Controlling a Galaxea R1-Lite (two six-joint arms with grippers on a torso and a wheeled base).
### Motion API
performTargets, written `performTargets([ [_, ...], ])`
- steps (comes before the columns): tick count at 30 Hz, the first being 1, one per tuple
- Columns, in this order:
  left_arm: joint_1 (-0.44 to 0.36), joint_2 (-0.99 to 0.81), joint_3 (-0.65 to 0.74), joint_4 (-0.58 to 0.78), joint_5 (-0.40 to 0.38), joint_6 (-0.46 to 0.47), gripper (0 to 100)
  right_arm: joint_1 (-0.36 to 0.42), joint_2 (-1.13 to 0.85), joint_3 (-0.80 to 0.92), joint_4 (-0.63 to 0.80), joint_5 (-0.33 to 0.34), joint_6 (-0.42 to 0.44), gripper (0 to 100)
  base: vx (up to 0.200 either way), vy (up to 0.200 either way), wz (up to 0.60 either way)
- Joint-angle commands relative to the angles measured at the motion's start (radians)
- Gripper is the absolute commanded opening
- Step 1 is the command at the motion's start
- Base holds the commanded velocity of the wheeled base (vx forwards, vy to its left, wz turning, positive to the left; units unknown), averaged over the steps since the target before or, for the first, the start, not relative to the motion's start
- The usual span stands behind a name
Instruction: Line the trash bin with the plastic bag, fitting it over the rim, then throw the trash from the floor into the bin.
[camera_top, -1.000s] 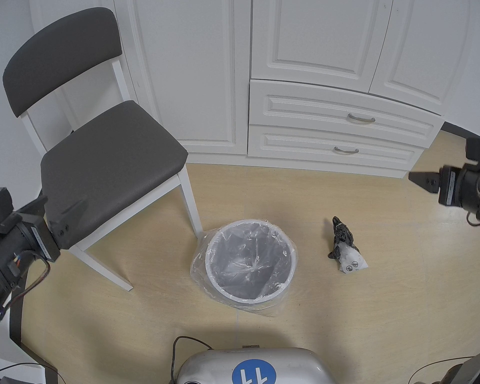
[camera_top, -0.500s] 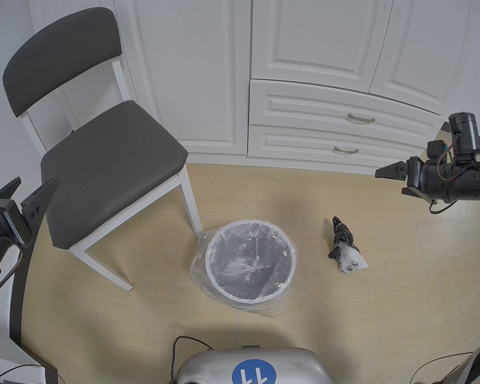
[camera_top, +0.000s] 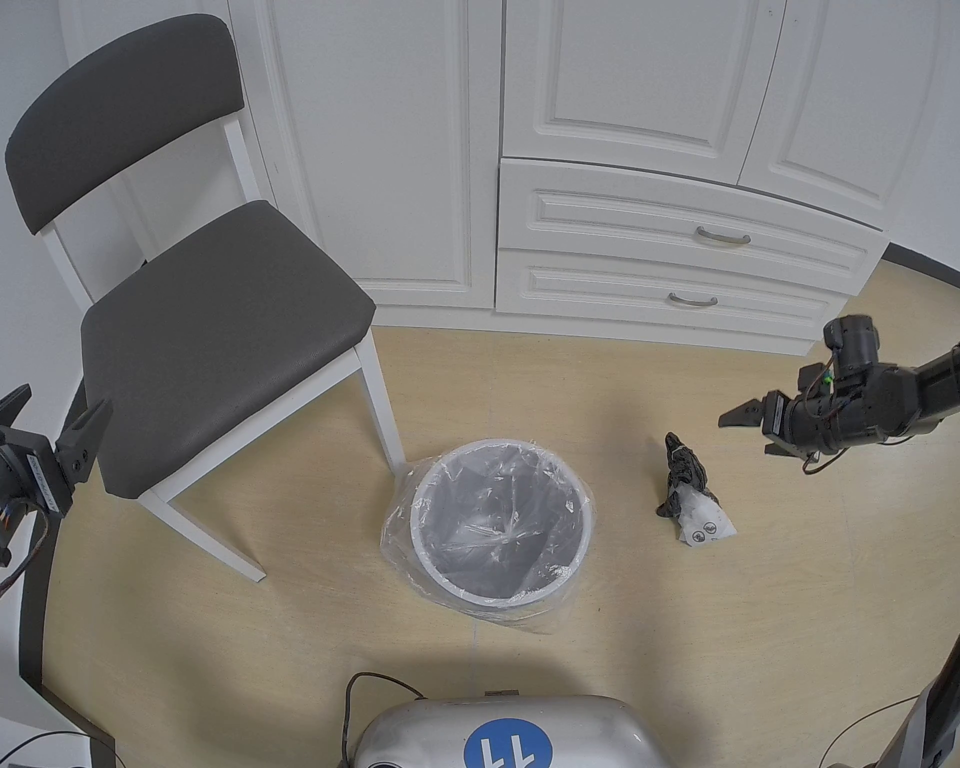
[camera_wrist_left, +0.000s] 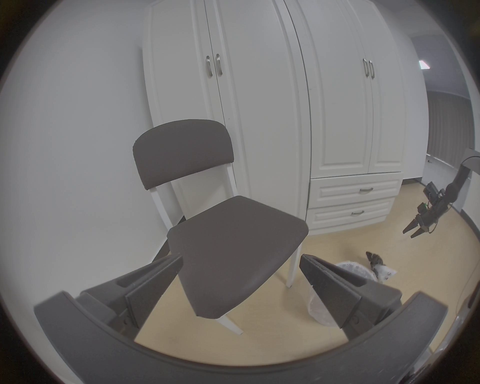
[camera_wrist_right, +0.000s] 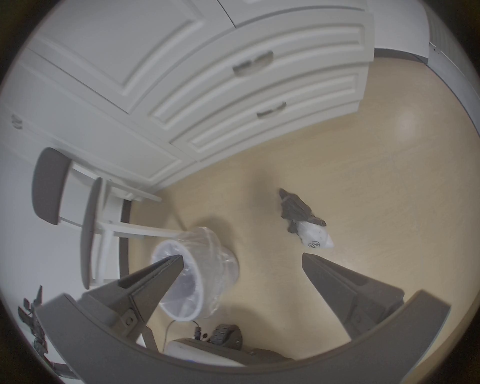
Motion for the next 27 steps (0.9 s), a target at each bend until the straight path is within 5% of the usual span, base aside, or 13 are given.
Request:
performTargets([
  [1, 0.042, 0.04, 0.029, -0.009, 0.0, 0.03, 100, -0.065, 0.291, -0.038, -0.11, 0.009, -0.054, 100, 0.0, 0.0, 0.0],
  [14, 0.044, 0.06, 0.048, -0.01, 0.0, 0.033, 100, 0.005, 0.443, -0.302, -0.153, -0.051, -0.044, 100, 0.0, 0.0, 0.0],
  [19, 0.044, 0.07, 0.057, -0.012, 0.0, 0.05, 100, -0.002, 0.581, -0.385, -0.17, -0.2, -0.07, 100, 0.0, 0.0, 0.0],
  [27, 0.033, 0.058, 0.085, -0.015, -0.002, 0.146, 100, -0.03, 0.739, -0.566, -0.151, -0.202, -0.079, 100, 0.0, 0.0, 0.0],
])
